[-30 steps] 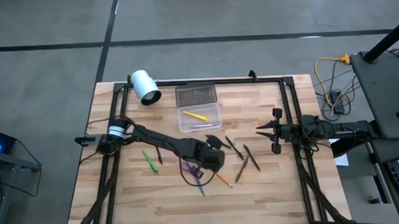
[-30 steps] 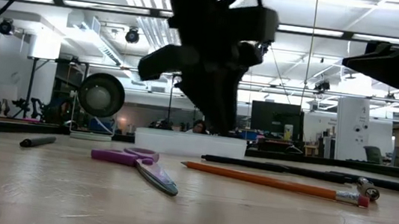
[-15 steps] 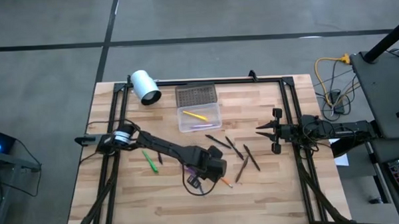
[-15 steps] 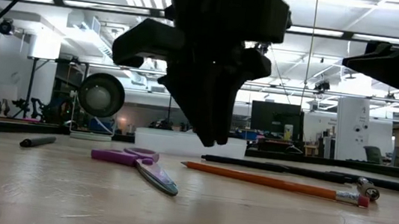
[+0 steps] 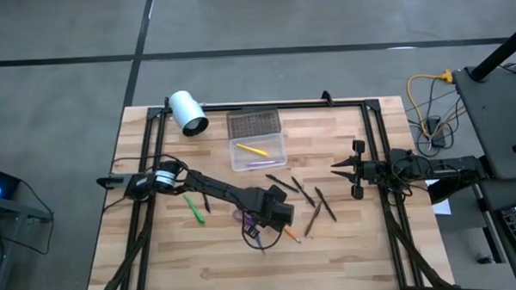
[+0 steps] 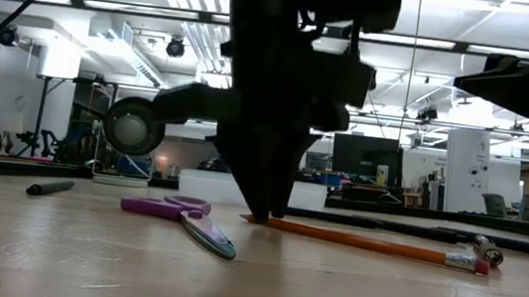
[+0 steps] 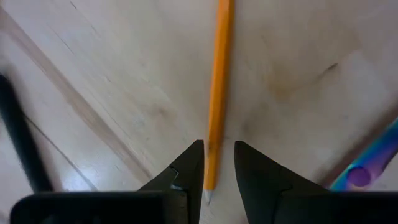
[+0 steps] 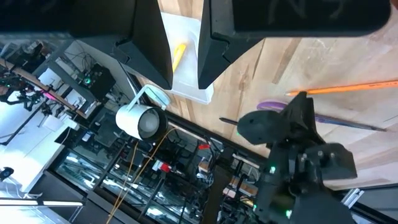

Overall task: Pick & place school supplies into a supply box
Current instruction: Put the violet scissors into the supply box

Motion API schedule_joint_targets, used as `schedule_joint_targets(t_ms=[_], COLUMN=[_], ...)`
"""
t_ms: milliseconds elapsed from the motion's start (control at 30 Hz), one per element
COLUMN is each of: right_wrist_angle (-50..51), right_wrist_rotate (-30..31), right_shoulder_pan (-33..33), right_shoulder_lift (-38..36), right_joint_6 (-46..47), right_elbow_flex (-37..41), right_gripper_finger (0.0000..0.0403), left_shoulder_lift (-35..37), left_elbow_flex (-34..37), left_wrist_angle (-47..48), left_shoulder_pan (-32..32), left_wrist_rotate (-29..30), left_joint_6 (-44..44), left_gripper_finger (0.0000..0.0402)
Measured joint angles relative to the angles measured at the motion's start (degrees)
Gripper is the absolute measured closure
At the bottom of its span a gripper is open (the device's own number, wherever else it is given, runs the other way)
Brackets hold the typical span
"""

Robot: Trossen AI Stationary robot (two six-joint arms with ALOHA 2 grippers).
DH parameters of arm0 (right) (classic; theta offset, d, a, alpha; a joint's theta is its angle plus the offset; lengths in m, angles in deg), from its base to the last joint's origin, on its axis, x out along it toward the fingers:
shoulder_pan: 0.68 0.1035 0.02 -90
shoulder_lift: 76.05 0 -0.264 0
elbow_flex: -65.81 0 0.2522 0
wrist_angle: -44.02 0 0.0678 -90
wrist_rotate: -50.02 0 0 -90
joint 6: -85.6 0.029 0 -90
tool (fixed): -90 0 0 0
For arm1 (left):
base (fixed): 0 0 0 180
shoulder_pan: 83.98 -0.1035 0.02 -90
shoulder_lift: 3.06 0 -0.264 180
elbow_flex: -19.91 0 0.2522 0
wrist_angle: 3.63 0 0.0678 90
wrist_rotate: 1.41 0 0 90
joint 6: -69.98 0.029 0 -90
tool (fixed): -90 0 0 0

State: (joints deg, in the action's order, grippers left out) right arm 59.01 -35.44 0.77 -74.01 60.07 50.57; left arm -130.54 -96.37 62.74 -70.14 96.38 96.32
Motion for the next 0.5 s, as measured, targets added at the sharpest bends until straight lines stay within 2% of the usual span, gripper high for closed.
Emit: schedule_joint_targets(t_ms=[500], right_wrist_angle=[0.0], right_wrist_rotate=[0.0], right_shoulder_pan=[0.0], right_shoulder_lift=[0.0], right_joint_6=[0.0], right_elbow_flex=[0.0], right_gripper_finger=[0.0335], left_shoulder_lift=[-0.4], left_elbow_flex=[1.5], left_wrist_angle=[0.2], left_shoulder_pan=[-1.7], left_wrist_rotate=[-0.7], left_joint_6=[0.1], left_gripper_finger=[0.0329])
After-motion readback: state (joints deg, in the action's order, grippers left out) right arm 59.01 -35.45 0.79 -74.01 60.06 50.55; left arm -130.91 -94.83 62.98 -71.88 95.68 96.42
